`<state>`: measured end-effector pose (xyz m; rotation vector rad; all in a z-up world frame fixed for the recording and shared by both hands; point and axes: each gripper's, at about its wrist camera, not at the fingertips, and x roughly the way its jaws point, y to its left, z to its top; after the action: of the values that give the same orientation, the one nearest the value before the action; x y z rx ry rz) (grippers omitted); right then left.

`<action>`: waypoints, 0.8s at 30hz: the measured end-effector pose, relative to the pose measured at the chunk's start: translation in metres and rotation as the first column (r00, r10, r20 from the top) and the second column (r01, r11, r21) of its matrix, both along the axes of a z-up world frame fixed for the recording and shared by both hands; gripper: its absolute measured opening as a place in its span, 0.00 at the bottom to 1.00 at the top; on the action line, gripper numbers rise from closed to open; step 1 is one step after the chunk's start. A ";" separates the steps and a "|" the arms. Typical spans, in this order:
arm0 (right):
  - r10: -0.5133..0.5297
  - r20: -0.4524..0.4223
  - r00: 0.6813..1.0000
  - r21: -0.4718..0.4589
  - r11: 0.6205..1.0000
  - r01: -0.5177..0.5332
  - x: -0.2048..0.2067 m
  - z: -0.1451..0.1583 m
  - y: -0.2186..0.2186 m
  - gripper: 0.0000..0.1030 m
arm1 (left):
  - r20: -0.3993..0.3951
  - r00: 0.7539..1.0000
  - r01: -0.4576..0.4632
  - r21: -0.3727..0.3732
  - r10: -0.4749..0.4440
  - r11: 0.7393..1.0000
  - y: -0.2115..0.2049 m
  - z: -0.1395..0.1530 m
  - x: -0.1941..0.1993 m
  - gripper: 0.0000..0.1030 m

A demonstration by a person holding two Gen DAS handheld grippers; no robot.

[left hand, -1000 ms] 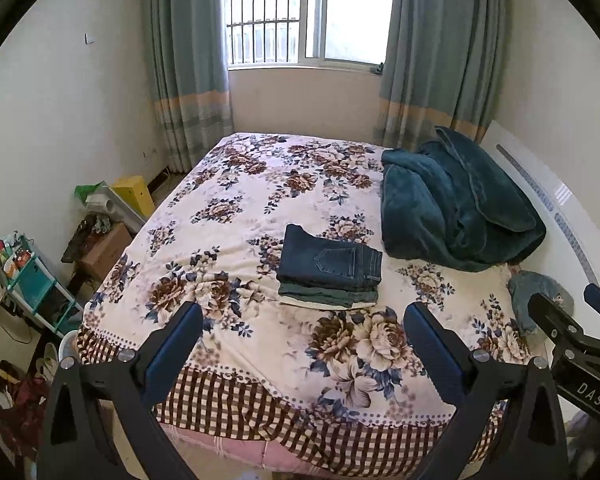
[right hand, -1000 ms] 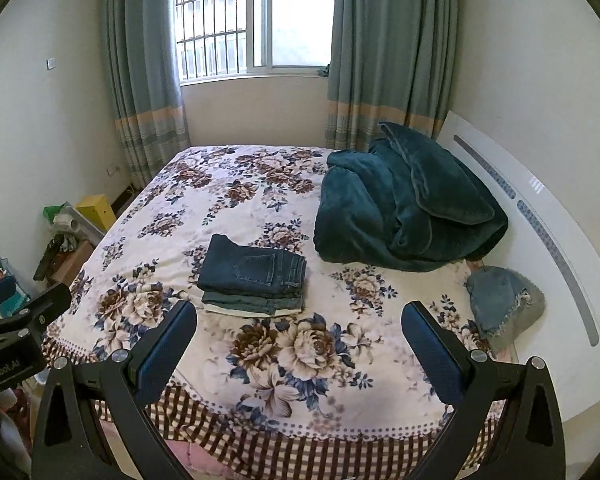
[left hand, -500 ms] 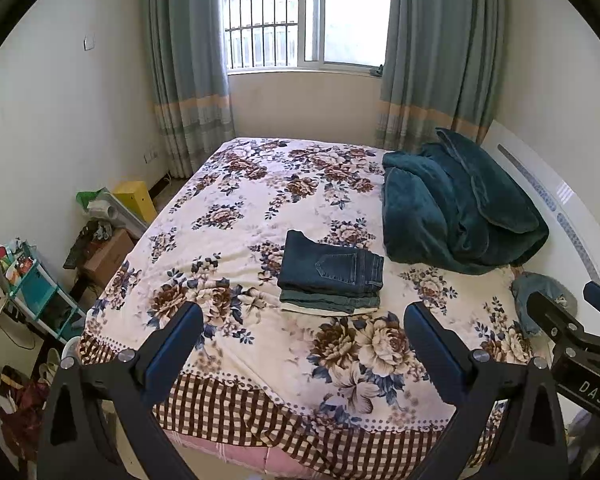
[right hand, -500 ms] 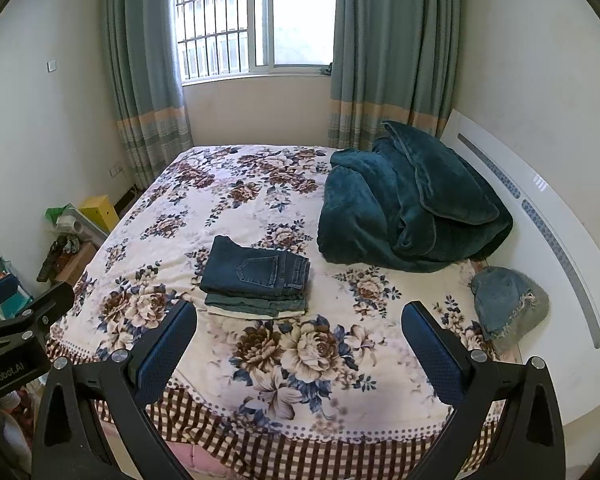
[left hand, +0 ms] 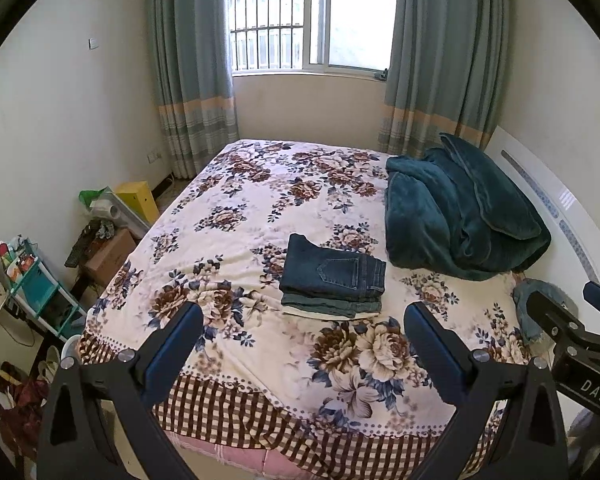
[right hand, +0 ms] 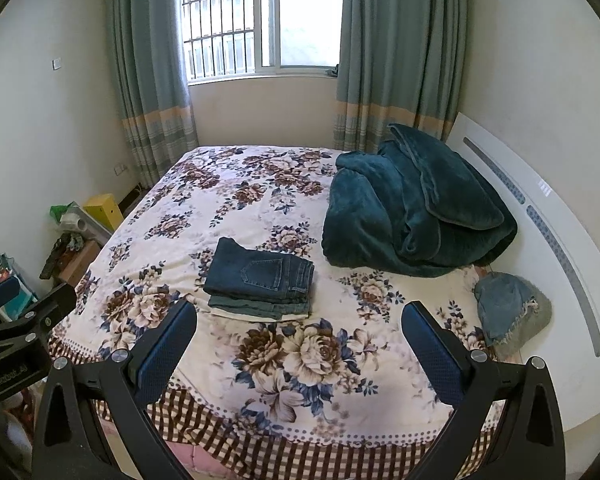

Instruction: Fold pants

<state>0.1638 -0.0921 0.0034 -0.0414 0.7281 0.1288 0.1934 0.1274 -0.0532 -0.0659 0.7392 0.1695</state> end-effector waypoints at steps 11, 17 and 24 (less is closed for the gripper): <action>0.010 -0.005 1.000 -0.002 1.000 -0.010 0.001 -0.001 0.003 1.00 | 0.009 1.000 -0.020 0.007 0.020 1.000 0.005 0.002 -0.001 1.00; 0.016 -0.007 1.000 0.003 1.000 -0.016 0.002 -0.003 0.003 1.00 | 0.009 1.000 -0.020 0.010 0.020 1.000 0.005 0.003 -0.002 1.00; 0.012 0.000 1.000 0.009 1.000 -0.012 -0.002 -0.004 0.001 1.00 | 0.019 1.000 -0.020 0.017 0.020 1.000 0.004 0.007 -0.004 1.00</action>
<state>0.1617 -0.0915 -0.0011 -0.0374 0.7272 0.1440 0.1893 0.1319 -0.0458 -0.0585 0.7189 0.1937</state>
